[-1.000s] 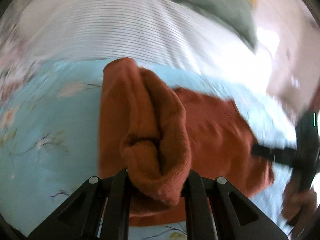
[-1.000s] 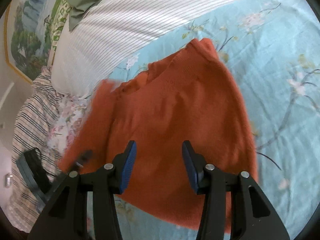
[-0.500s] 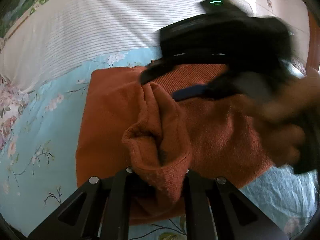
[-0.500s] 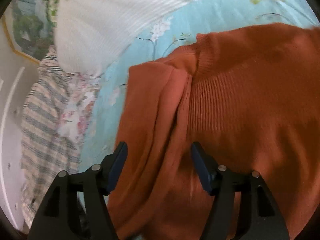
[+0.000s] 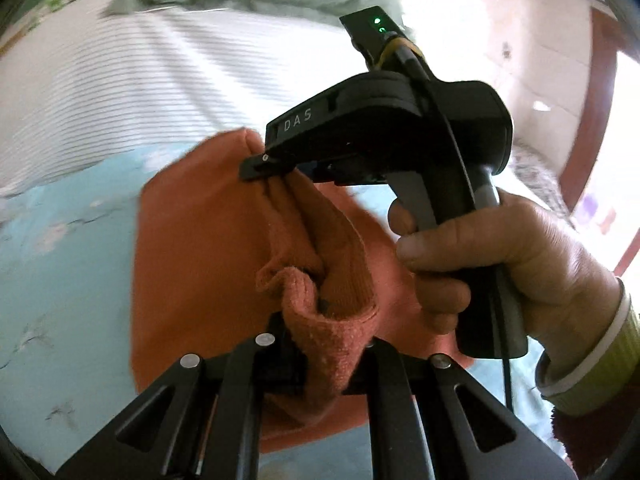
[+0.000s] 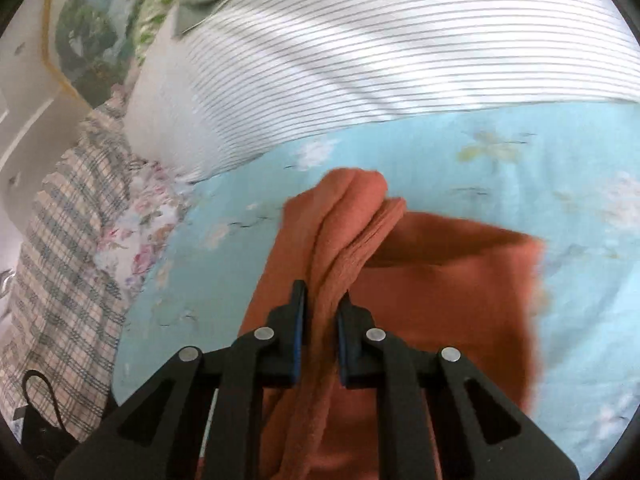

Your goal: Fold small clothes

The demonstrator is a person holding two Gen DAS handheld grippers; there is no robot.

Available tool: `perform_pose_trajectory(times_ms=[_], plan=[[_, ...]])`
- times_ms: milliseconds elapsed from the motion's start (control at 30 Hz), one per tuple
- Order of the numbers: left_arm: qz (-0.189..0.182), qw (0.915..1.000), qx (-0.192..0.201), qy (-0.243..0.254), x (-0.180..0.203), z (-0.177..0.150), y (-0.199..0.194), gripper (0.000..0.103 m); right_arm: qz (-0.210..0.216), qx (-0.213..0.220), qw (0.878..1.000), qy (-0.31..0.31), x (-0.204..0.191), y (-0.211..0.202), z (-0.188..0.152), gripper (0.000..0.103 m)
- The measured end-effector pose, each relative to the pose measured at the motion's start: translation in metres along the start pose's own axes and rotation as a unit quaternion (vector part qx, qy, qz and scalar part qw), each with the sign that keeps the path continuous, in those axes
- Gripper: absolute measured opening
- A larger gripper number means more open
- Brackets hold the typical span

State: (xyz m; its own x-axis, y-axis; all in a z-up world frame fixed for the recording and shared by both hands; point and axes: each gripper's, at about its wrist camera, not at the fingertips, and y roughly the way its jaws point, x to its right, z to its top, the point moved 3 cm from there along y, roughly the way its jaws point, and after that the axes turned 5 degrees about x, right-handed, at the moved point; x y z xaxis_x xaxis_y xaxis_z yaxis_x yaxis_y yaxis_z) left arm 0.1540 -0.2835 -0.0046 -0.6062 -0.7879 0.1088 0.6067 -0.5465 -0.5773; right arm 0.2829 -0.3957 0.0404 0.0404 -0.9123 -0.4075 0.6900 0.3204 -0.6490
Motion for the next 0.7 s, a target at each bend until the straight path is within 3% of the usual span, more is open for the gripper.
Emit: perform_pose_trajectory(times_ms=[200,367,567,700], plan=[[-0.042,0.9986,-0.031,0.014,0.047,-0.013,0.036,0.008,-0.042,-0.021,0.998,0.044,0.066,-0.008,-0.027,0.015],[-0.049,0.9980,-0.037,0.012,0.053,-0.019,0.042,0.008,-0.024,0.005,0.999,0.039,0.069,-0.023,-0.029,0.014],[-0.065,0.9969,-0.043,0.013,0.050,-0.029,0.053,0.008,-0.043,0.007,0.997,0.070,0.092,-0.026,-0.047,0.011],[-0.070,0.9959,-0.046,0.034,0.047,-0.031,0.062,0.008,-0.012,0.019,0.995,0.098,0.093,-0.033,-0.055,0.015]])
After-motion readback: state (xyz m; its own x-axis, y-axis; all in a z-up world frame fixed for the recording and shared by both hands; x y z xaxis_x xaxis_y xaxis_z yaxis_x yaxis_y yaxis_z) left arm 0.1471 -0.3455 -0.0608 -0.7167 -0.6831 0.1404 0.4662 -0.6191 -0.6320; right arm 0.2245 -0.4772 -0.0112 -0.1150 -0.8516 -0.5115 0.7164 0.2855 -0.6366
